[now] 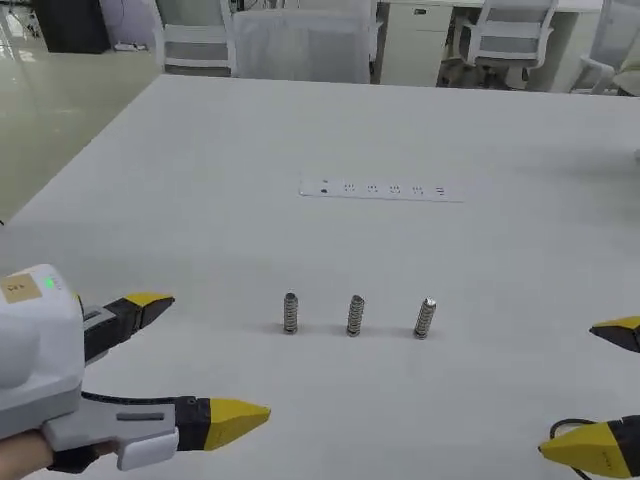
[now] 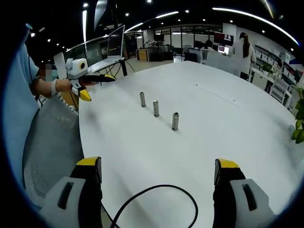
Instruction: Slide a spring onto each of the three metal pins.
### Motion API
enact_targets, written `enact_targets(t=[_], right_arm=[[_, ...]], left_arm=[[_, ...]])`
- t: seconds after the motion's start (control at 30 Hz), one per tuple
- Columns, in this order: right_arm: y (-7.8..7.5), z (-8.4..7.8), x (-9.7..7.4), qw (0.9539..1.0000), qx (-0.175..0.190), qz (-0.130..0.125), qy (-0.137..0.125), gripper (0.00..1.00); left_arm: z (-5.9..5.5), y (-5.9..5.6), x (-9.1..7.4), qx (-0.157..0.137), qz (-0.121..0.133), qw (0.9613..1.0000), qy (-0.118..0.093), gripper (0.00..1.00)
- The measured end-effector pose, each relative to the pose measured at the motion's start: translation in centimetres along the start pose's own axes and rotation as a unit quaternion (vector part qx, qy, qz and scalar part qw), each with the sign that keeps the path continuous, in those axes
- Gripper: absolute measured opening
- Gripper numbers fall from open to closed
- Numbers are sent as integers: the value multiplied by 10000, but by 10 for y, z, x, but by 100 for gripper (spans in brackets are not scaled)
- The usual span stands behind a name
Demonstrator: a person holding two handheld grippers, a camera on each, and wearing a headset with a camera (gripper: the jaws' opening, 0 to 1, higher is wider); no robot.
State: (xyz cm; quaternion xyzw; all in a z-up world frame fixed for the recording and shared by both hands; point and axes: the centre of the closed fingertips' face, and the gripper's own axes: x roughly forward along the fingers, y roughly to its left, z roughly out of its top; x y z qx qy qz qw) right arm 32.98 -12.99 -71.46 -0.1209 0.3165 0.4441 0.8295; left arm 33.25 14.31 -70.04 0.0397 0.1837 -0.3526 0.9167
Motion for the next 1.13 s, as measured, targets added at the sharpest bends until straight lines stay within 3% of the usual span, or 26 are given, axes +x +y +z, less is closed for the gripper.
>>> enact_targets(t=[0.2,0.33,0.43,0.67,1.13], right_arm=[[4,4,3,9997,52,41,-221,98],[6,3,3,9997,147,32,-187,98],[5,9,1,9987,307,12,-416,97],[10,4,1,9991,265,97,-319,97],[22,1,10,9990,305,236,-217,96]], left_arm=[[-1,-1,-4,-81,88,9999,55,94],[1,-4,-8,-139,99,9998,-44,94],[0,-5,-9,-135,100,9999,1,94],[0,0,-9,-176,188,9997,-12,94],[0,-1,-2,-190,82,9998,26,94]])
